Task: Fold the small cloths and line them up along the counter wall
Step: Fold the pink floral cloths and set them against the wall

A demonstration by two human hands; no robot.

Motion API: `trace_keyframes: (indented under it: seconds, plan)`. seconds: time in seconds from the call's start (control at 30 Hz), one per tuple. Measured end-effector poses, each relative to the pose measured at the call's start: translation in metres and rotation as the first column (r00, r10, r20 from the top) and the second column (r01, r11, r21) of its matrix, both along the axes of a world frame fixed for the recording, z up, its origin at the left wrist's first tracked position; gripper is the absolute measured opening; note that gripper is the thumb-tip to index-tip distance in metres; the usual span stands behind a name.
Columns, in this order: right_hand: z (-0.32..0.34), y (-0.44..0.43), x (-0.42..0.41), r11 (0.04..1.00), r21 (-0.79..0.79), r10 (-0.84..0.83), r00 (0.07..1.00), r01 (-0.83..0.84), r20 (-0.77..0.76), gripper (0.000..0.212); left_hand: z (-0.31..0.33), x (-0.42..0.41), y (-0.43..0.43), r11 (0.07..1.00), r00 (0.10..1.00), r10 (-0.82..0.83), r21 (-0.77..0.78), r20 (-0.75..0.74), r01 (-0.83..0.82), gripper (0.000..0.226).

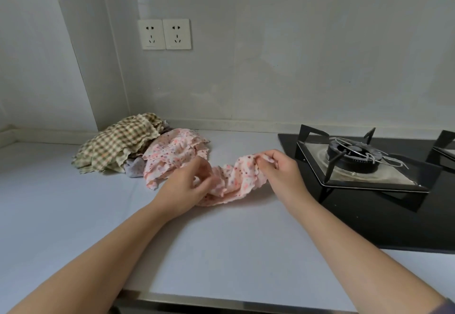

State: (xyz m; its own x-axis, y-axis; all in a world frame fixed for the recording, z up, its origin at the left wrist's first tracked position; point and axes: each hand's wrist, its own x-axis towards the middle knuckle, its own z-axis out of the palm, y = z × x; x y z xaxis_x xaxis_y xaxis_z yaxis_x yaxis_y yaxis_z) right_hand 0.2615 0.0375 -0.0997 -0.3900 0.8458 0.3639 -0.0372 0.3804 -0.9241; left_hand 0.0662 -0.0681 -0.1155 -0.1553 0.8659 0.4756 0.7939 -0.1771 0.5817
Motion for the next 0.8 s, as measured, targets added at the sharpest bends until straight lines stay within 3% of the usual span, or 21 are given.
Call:
trace_keyframes:
  seconds: [0.07,0.1,0.2,0.3,0.4,0.47,0.57,0.67,0.8]
  plan:
    - [0.000,0.001,0.001,1.000,0.005,-0.019,1.000,0.019,-0.019,0.009,-0.001,-0.002,-0.003,0.984,0.966,-0.135,-0.140,-0.222,0.105,0.055]
    - [0.000,0.001,0.001,0.999,0.009,-0.030,0.999,0.030,-0.033,0.010,-0.004,-0.002,-0.002,0.981,0.934,-0.154,-0.161,-0.322,0.106,0.061]
    - [0.002,0.001,0.002,0.998,-0.002,-0.064,0.995,0.064,-0.079,0.014,-0.010,-0.002,0.003,1.000,0.881,0.012,0.020,-0.474,-0.003,0.027]
    - [0.006,0.000,0.004,0.994,-0.084,-0.086,0.983,0.073,-0.162,0.015,-0.007,-0.001,0.003,0.980,0.897,0.173,0.158,-0.408,-0.118,0.011]
    - [0.008,0.001,0.007,0.989,-0.072,-0.142,0.971,0.130,-0.194,0.014,0.003,-0.001,-0.004,0.937,0.938,0.266,0.289,-0.221,-0.198,0.026]
    - [0.012,0.001,0.010,0.987,-0.059,-0.159,0.967,0.150,-0.199,0.013,0.013,0.000,-0.008,0.897,0.940,0.291,0.392,-0.180,-0.202,0.037]
    - [0.016,0.001,0.014,0.985,-0.173,-0.061,0.966,0.017,-0.250,0.010,0.025,-0.005,-0.012,0.845,0.915,0.313,0.515,-0.254,-0.146,0.028]
    - [0.020,0.000,0.017,0.959,-0.263,0.032,0.960,-0.108,-0.280,0.008,0.037,-0.011,-0.014,0.793,0.896,0.404,0.560,-0.184,-0.242,0.025]
    - [0.022,0.002,0.018,0.995,-0.094,-0.035,0.983,0.018,-0.179,0.013,0.051,-0.011,-0.020,0.738,0.866,0.487,0.583,-0.110,-0.341,0.017]
